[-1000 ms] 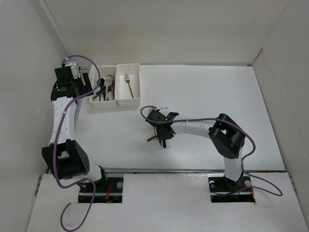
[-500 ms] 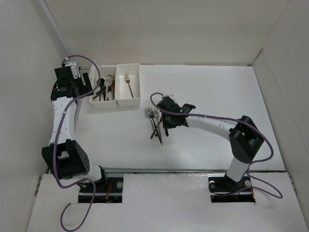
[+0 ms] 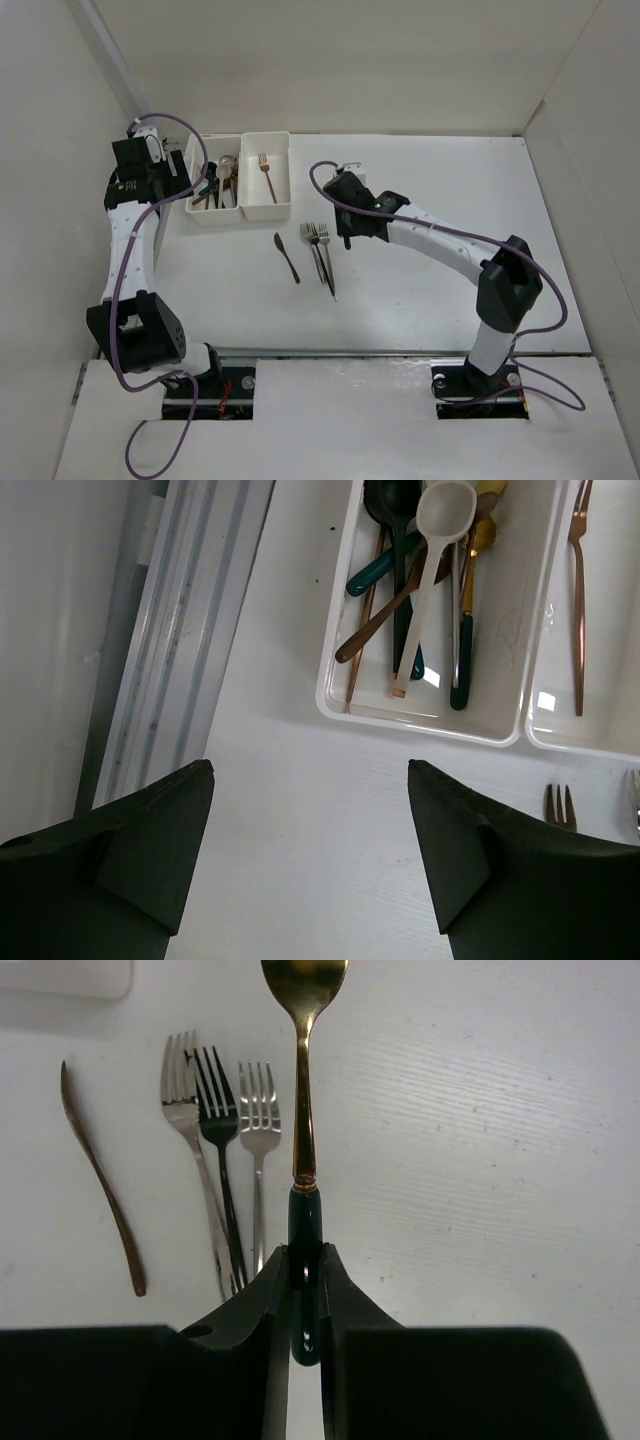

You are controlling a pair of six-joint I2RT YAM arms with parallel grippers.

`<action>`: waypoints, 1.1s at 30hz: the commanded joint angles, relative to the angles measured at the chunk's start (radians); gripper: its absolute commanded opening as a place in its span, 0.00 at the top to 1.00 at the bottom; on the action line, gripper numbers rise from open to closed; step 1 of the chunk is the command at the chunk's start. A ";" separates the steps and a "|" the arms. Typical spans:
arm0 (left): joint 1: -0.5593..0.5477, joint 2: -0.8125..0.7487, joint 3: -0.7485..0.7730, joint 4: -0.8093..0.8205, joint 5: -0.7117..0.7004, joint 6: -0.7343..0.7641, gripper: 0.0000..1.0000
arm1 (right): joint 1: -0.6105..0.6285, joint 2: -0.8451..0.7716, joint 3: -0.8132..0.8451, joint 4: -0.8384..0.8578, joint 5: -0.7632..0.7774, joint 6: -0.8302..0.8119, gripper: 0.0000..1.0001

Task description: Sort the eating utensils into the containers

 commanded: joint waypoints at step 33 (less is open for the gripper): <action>0.019 -0.051 0.008 0.022 0.020 0.003 0.24 | 0.082 0.439 0.707 0.200 -0.184 -0.248 0.17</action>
